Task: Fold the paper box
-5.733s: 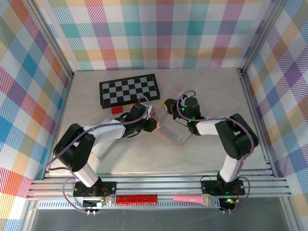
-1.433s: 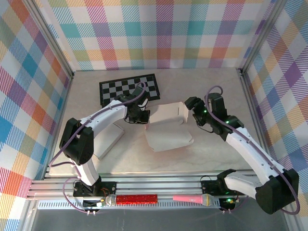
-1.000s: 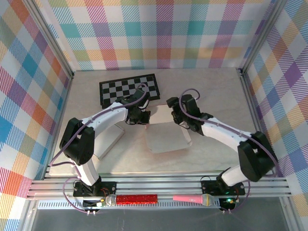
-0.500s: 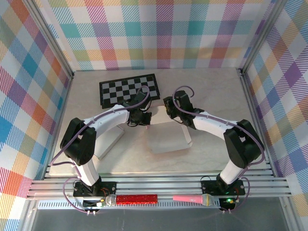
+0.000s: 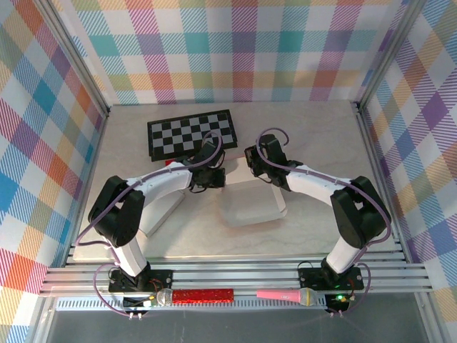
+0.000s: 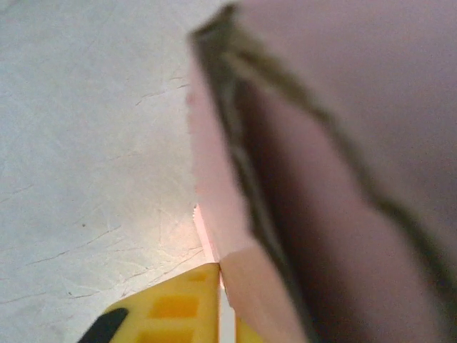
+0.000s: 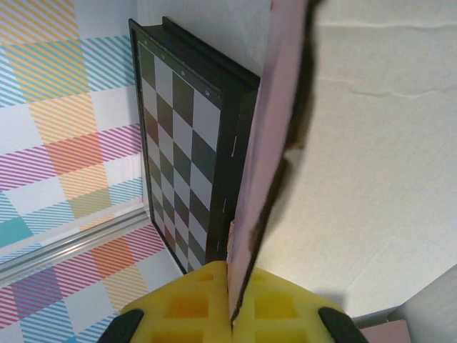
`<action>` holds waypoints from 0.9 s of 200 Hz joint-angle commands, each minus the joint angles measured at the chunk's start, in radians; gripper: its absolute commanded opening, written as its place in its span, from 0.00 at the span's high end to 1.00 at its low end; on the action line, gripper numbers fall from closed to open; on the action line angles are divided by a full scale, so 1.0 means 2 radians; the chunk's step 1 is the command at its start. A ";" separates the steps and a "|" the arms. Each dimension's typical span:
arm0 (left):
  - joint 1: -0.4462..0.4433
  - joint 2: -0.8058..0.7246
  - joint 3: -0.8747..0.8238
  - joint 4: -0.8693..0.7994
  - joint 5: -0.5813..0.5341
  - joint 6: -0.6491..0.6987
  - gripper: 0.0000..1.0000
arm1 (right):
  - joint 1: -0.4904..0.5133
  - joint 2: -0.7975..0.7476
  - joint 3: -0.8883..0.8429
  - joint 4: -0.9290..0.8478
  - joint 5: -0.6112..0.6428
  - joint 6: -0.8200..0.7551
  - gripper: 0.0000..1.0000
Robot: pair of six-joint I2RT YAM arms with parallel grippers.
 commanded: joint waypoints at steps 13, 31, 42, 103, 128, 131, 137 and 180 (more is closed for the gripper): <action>0.000 0.001 -0.010 0.029 -0.026 -0.003 0.82 | 0.001 0.005 0.005 -0.039 -0.017 0.002 1.00; -0.001 0.003 -0.010 0.030 -0.030 -0.001 0.80 | 0.001 0.005 0.006 -0.040 -0.019 0.000 1.00; -0.001 0.001 -0.013 0.034 -0.034 -0.001 0.79 | 0.000 0.006 0.006 -0.040 -0.020 0.000 1.00; -0.002 0.017 -0.004 0.048 -0.039 0.003 0.81 | -0.002 0.008 0.010 -0.041 -0.027 0.003 1.00; -0.006 0.022 0.001 0.049 -0.052 -0.003 0.91 | -0.001 0.006 0.009 -0.041 -0.027 0.005 1.00; -0.006 0.023 0.001 0.048 -0.054 -0.004 0.92 | -0.001 0.006 0.009 -0.041 -0.027 0.005 1.00; -0.008 0.024 0.002 0.047 -0.059 -0.006 0.94 | -0.001 0.006 0.009 -0.041 -0.027 0.005 1.00; -0.026 0.031 0.007 0.031 -0.110 -0.034 1.00 | 0.000 0.004 0.012 -0.042 -0.027 0.009 1.00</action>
